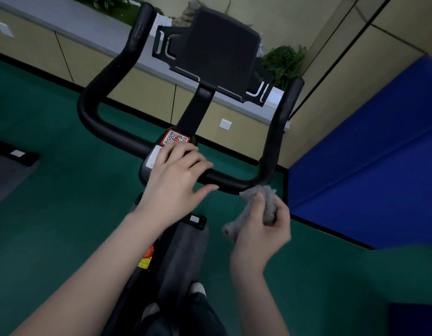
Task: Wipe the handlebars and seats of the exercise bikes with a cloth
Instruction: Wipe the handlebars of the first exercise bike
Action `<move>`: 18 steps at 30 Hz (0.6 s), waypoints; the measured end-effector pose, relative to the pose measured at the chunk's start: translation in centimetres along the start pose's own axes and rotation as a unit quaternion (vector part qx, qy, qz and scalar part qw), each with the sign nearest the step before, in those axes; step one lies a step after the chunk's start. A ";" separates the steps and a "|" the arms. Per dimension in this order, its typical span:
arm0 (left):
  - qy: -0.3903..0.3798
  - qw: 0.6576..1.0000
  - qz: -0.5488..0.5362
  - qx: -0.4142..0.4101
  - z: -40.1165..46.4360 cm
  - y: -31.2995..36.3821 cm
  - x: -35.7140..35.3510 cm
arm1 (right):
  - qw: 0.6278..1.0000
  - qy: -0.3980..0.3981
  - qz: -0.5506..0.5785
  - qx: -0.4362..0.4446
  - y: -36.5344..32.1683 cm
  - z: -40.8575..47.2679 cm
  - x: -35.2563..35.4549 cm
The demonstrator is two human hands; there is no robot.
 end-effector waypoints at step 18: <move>0.042 0.999 -0.017 0.017 0.1 -0.3 -0.2 | 0.848 -0.291 -0.251 0.364 -3.6 2.7 -5.2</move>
Point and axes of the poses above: each hand's wrist, its own z-axis towards the middle knuckle, its own x-axis out of the back of the hand, y = z × x, the point moved 6 cm from there along z, towards the middle knuckle, and after that the axes turned 12 degrees about x, right-handed, at the moved point
